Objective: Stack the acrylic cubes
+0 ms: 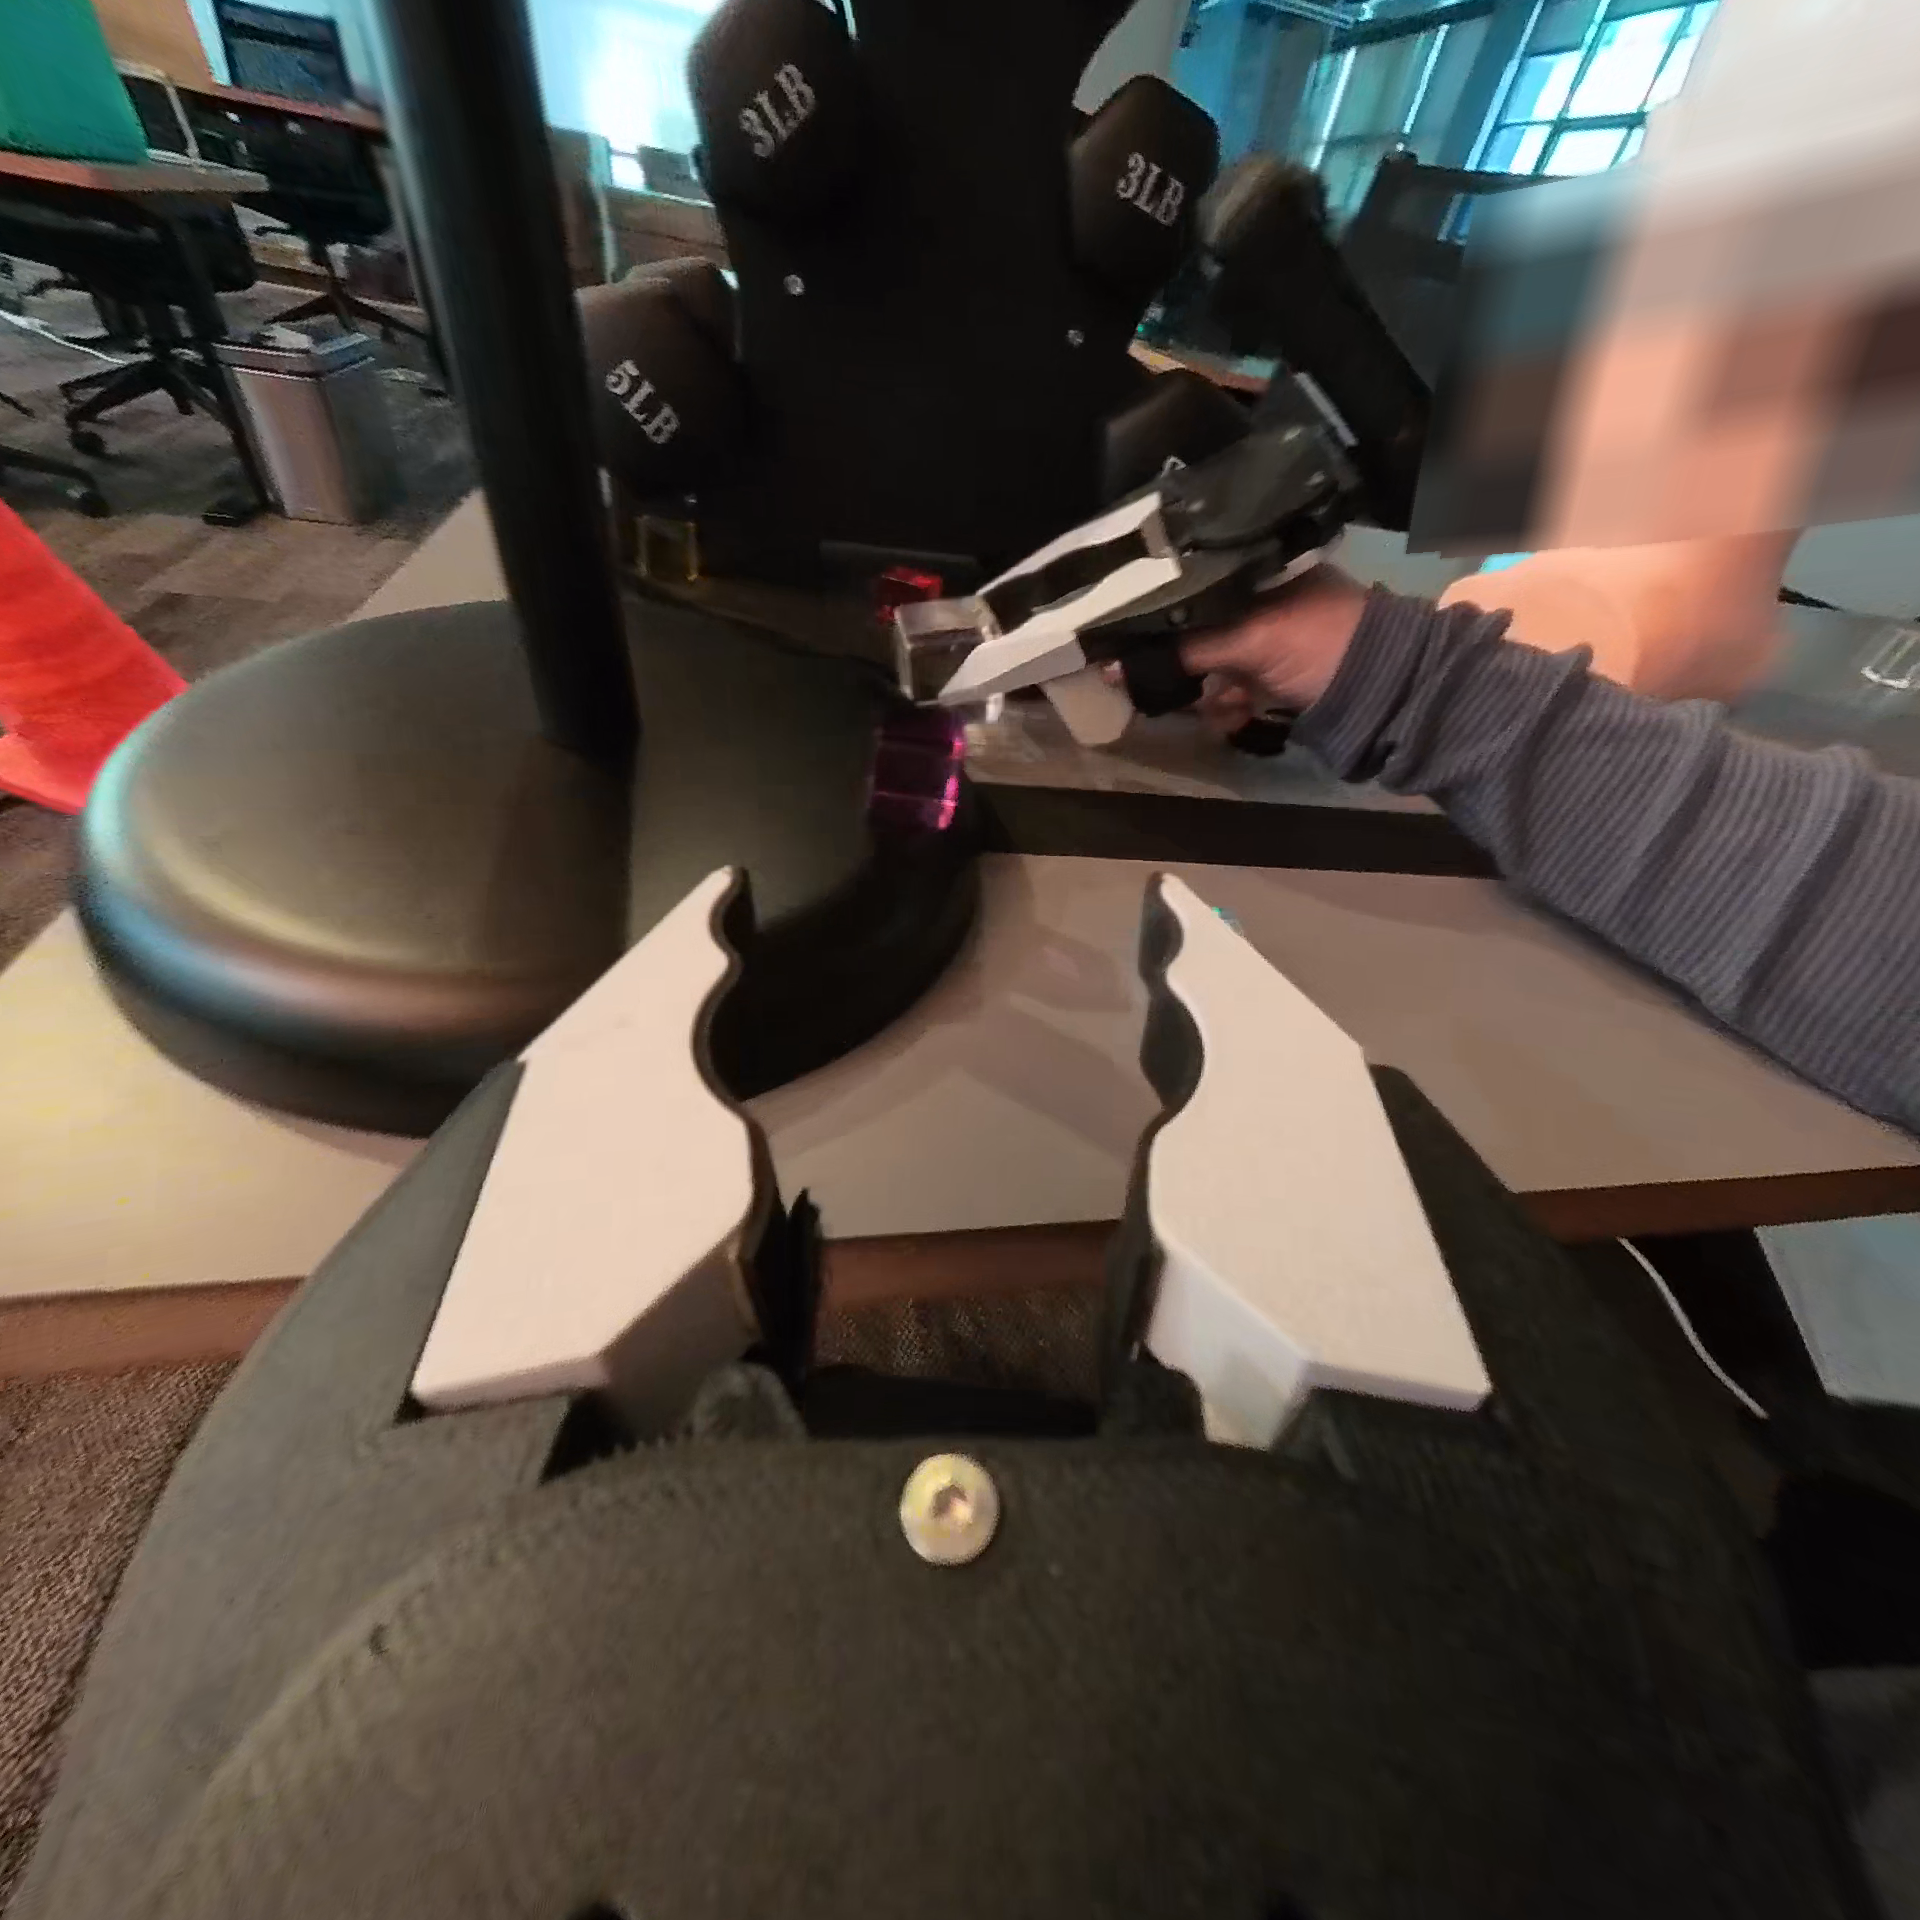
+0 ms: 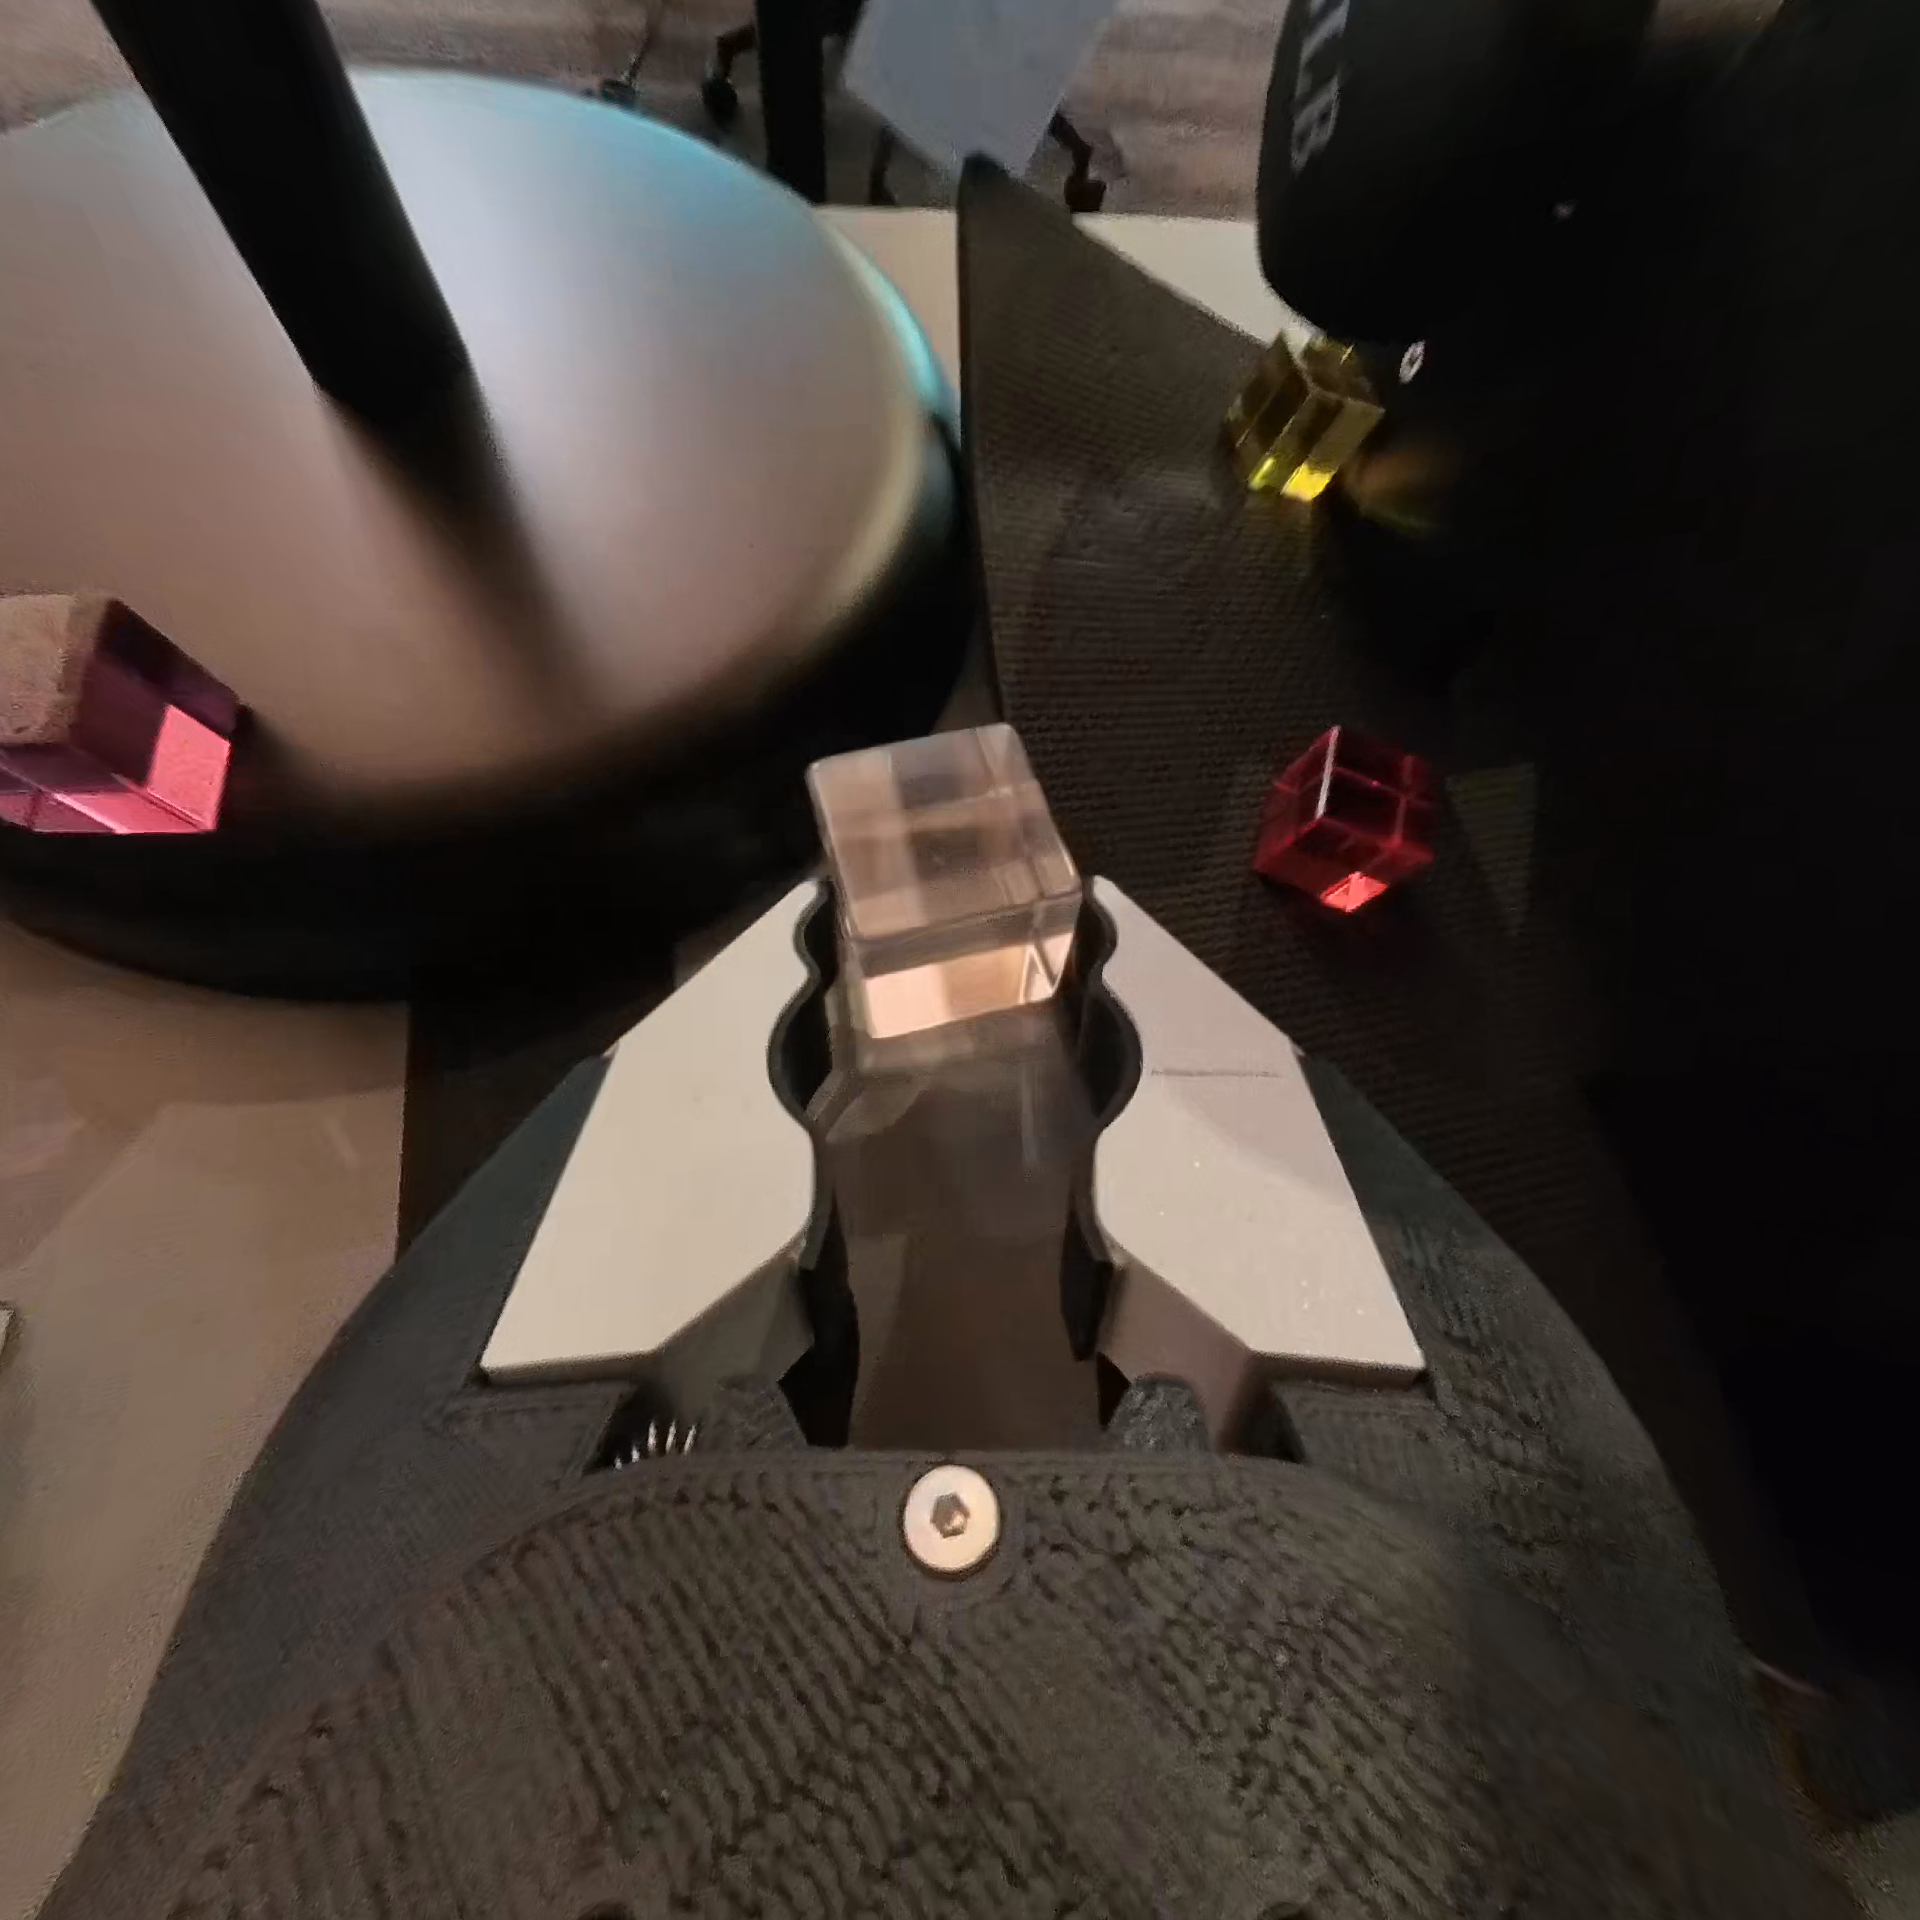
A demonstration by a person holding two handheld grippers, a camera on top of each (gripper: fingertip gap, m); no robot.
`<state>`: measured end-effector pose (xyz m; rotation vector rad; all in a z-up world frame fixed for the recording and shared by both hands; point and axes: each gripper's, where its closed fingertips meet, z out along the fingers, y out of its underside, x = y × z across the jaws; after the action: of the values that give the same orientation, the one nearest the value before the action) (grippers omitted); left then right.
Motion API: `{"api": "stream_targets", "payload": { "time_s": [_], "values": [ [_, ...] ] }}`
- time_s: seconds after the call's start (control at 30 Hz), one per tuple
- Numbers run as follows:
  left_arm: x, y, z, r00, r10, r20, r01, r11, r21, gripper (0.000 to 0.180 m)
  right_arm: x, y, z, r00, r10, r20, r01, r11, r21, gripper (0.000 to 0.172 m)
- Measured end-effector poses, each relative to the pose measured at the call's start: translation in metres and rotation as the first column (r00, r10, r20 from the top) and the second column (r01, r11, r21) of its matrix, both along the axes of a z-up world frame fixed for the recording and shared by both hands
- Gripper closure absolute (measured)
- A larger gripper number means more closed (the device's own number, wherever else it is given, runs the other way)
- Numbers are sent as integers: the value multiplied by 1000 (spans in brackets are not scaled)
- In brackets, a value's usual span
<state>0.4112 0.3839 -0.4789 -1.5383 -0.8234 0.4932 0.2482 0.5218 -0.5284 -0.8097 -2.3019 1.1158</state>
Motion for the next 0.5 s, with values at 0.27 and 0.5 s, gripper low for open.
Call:
{"api": "stream_targets", "payload": {
  "time_s": [0.27, 0.5],
  "values": [
    [-9, -30, 1, 996, 90, -3, -90, 996, 23, 107, 23, -77, 58, 913, 403, -67, -409, 903, -130, 129],
    [-9, -40, 3, 993, 121, -3, -121, 992, 16, 107, 38, -111, 32, 726, 680, 101, -676, 733, -77, 129]
  ]
}}
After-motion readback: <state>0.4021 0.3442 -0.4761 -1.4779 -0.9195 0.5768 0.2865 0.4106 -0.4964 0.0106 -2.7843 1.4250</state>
